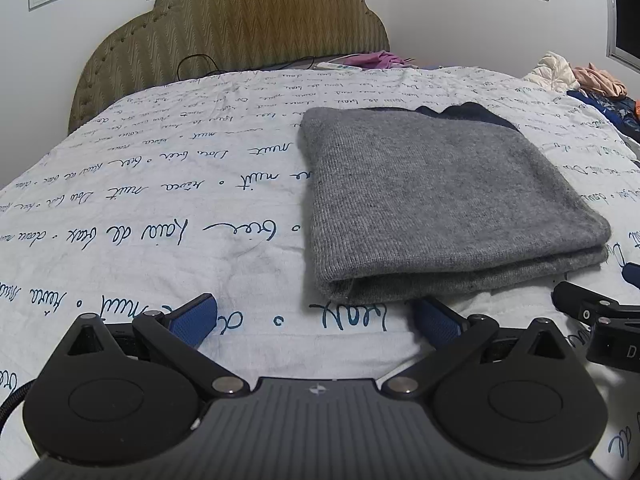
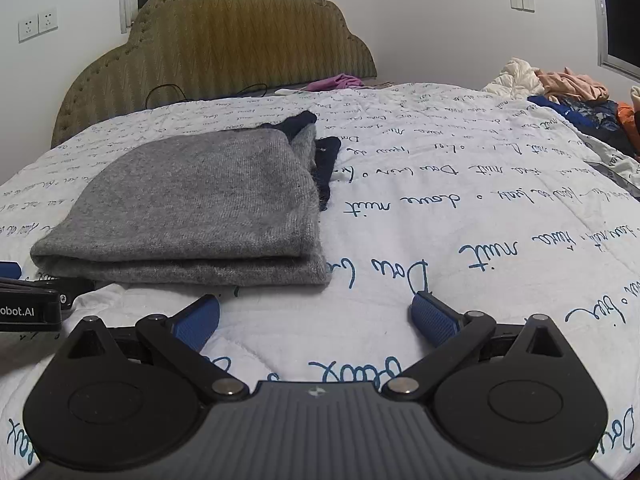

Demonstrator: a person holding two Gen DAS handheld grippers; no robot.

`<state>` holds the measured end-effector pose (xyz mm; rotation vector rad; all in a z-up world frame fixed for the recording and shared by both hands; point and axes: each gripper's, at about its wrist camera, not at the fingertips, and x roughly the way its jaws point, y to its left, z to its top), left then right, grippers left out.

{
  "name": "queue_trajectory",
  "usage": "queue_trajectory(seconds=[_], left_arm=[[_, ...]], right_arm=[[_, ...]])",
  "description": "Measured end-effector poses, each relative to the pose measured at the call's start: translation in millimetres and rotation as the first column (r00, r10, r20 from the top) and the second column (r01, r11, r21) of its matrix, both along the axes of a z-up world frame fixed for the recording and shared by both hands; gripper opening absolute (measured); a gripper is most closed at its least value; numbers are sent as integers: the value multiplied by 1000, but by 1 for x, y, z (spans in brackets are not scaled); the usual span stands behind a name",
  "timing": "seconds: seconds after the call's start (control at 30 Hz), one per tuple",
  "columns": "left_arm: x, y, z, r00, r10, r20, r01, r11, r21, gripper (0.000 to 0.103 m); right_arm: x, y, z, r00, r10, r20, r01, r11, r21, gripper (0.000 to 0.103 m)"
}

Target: Fold small clothes

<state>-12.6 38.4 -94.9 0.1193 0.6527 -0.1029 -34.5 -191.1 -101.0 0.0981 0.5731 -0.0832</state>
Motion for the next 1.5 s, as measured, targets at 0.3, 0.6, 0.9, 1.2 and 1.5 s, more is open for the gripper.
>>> queue_trajectory(seconds=[0.3,0.6,0.9,1.2,1.5], left_arm=[[0,0,0,1000,1,0,-1,1000,1,102],[0,0,0,1000,1,1,-1,1000,1,102],[0,0,0,1000,1,1,-1,1000,1,102],[0,0,0,1000,1,1,-1,1000,1,102],[0,0,0,1000,1,1,-1,1000,1,102]], right_arm=[[-1,0,0,1000,0,1,0,1000,-2,103],[-1,-1,0,1000,1,3,-1,1000,-1,103],[-2,0,1,1000,4,7,-4,1000,-1,103],[-3,1,0,1000,8,9,-8,1000,-3,103],[-3,1,0,1000,7,9,-7,1000,-3,103]])
